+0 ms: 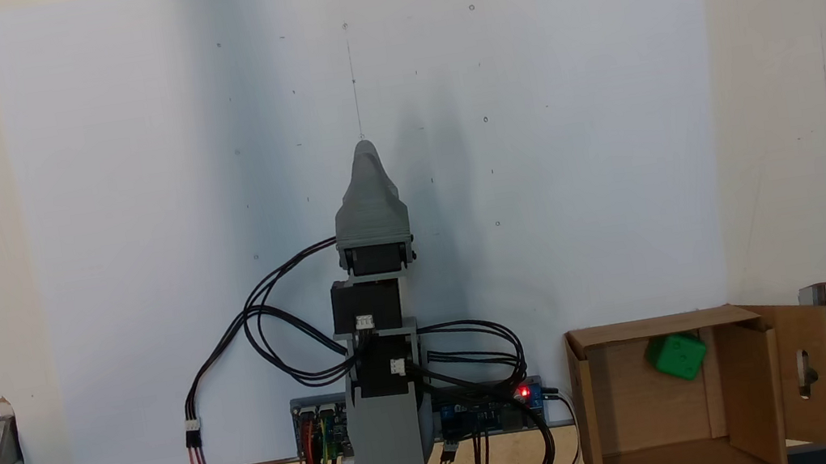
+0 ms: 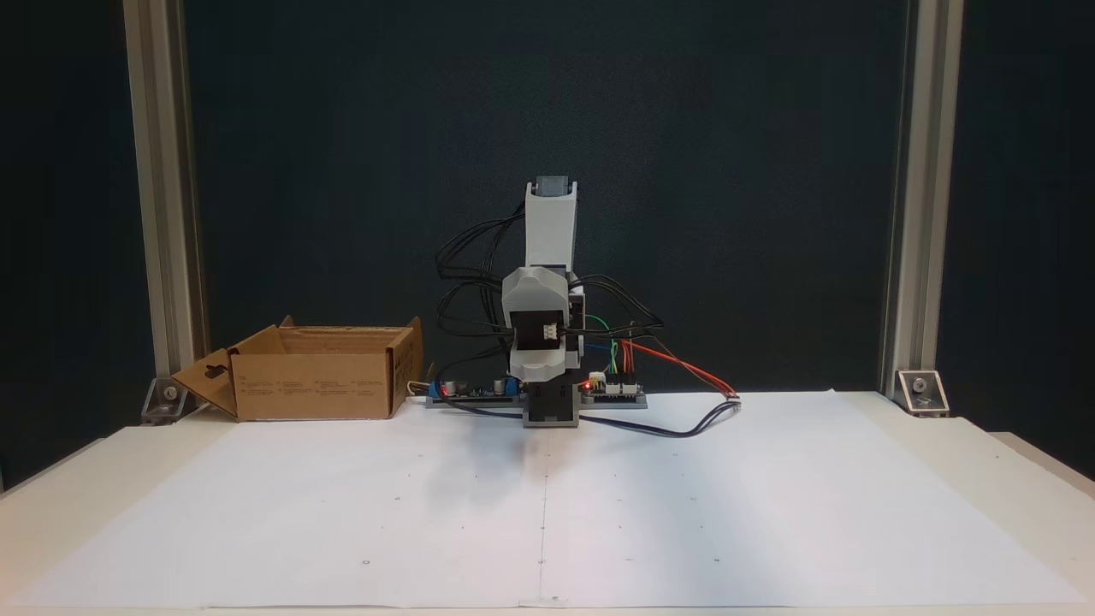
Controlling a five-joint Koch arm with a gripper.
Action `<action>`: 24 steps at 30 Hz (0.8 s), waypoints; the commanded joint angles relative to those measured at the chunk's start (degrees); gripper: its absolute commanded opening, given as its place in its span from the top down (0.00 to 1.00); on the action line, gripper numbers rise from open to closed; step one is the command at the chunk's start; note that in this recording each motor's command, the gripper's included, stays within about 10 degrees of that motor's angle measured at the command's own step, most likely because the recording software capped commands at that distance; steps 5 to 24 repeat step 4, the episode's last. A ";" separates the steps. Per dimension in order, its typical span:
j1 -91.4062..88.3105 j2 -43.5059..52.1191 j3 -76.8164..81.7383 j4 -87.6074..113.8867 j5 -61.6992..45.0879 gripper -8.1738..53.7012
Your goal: Grasp a green dice and put it in the bin.
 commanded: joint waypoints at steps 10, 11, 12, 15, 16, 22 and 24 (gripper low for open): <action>-0.53 6.15 2.99 -3.96 1.93 0.15; -0.53 6.15 2.99 -3.96 1.93 0.15; -0.53 6.15 2.99 -3.96 1.93 0.15; -0.53 6.15 2.99 -3.96 1.93 0.15; -0.53 6.15 2.99 -3.96 1.93 0.15; -0.53 6.15 2.99 -3.96 1.93 0.15; -0.53 6.15 2.99 -3.96 1.93 0.15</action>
